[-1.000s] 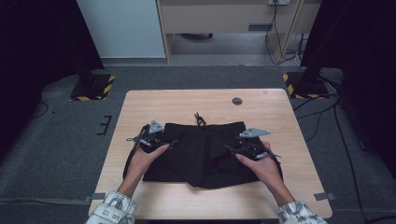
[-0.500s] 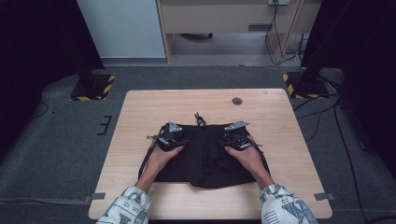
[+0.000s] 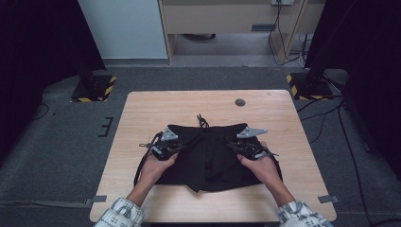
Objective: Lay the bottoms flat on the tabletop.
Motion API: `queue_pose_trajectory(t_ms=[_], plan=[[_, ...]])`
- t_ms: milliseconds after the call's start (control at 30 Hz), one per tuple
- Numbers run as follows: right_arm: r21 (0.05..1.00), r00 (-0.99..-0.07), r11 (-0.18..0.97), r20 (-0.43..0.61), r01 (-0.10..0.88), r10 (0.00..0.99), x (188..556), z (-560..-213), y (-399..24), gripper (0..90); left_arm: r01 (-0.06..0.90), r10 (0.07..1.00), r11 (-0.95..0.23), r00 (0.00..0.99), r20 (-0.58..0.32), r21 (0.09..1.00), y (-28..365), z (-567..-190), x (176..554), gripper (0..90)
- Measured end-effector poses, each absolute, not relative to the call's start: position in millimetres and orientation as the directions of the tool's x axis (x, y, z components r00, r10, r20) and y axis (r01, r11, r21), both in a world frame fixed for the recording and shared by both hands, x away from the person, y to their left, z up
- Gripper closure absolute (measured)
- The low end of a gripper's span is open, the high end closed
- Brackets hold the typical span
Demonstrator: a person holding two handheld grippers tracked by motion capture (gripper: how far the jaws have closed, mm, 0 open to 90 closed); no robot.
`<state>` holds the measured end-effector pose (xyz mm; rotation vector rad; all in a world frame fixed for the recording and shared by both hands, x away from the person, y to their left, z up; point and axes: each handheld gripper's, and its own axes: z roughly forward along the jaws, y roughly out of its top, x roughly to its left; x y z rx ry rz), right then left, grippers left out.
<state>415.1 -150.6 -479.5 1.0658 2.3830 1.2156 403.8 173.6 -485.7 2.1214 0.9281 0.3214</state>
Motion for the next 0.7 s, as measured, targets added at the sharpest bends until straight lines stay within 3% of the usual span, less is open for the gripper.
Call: queue_pose_trajectory(t_ms=[233,367,433,533,700], plan=[[0.739,-0.662,0.38,0.117,0.556,0.741,398,-504,-178,85.6,0.553,0.681,-0.514,0.728,-0.079,0.656,178,-508,383,86.0],[0.708,-0.653,0.376,0.158,0.598,0.741,393,-519,-184,83.3,0.557,0.678,-0.505,0.729,-0.096,0.659,179,-513,385,83.6],[0.713,-0.654,0.373,0.158,0.594,0.74,393,-520,-186,76.1,0.557,0.686,-0.495,0.722,-0.095,0.667,178,-512,385,75.5],[0.731,-0.653,0.354,0.162,0.583,0.74,397,-510,-193,54.5,0.539,0.689,-0.477,0.72,-0.086,0.694,180,-504,382,66.0],[0.767,-0.643,0.319,0.155,0.557,0.75,406,-483,-210,29.7,0.496,0.7,-0.44,0.712,-0.06,0.748,187,-480,379,46.1]])
